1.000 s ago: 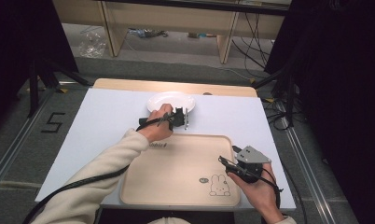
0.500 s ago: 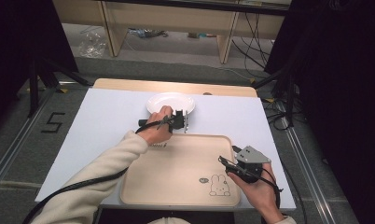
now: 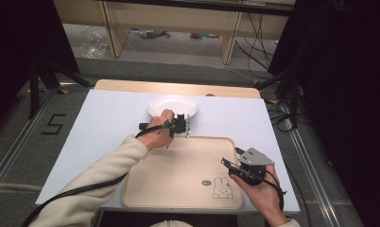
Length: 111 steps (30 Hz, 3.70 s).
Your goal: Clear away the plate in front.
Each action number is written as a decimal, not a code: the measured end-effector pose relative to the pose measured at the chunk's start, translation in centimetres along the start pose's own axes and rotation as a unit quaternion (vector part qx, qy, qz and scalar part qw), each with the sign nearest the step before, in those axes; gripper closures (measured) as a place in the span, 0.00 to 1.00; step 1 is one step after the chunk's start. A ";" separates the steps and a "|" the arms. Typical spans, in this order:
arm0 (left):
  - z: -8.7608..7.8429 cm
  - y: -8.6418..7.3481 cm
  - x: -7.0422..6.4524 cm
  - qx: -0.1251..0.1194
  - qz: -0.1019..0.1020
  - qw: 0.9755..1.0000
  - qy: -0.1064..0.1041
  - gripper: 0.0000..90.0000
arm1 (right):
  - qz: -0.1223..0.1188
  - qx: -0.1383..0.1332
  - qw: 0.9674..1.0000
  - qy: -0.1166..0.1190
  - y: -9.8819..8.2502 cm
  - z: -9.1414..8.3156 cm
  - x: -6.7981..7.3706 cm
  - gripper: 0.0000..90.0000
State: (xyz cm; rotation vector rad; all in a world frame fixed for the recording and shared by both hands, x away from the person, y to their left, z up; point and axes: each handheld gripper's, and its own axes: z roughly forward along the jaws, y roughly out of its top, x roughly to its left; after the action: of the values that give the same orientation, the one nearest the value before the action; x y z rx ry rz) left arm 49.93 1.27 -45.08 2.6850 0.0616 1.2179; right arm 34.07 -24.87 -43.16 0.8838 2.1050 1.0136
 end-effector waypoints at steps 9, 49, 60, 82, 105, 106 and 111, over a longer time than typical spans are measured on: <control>-0.9 -0.1 -0.1 0.001 0.003 1.000 0.006 0.97 | 0.000 0.000 1.000 -0.001 0.0 0.0 0.0 0.47; -5.2 -1.1 -1.4 0.000 0.015 1.000 0.021 0.97 | 0.000 0.004 1.000 -0.003 0.1 0.0 0.1 0.48; -6.4 -1.2 -1.8 -0.007 0.022 0.999 0.030 0.97 | 0.001 0.001 1.000 -0.013 0.1 -0.1 -0.1 0.45; -9.2 -1.6 -2.9 -0.007 0.020 0.999 0.032 0.97 | 0.039 -0.044 0.998 -0.035 0.2 -0.7 -0.9 0.35; -11.4 -0.4 -5.0 -0.017 0.038 0.999 0.033 0.97 | 0.033 -0.045 0.998 -0.037 0.3 -0.6 -0.7 0.37; -11.5 -0.3 -5.0 -0.016 0.040 0.999 0.032 0.97 | 0.033 -0.045 0.998 -0.038 0.3 -0.6 -0.7 0.37; -12.2 0.1 -5.5 -0.019 0.047 0.998 0.031 0.97 | 0.033 -0.042 0.998 -0.035 0.3 -0.6 -0.7 0.37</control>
State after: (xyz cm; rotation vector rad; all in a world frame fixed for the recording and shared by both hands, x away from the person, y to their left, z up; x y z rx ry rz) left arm 37.14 2.47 -41.35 2.6433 -0.0792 1.3160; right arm 34.10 -25.49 -42.40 0.9394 1.9706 1.0822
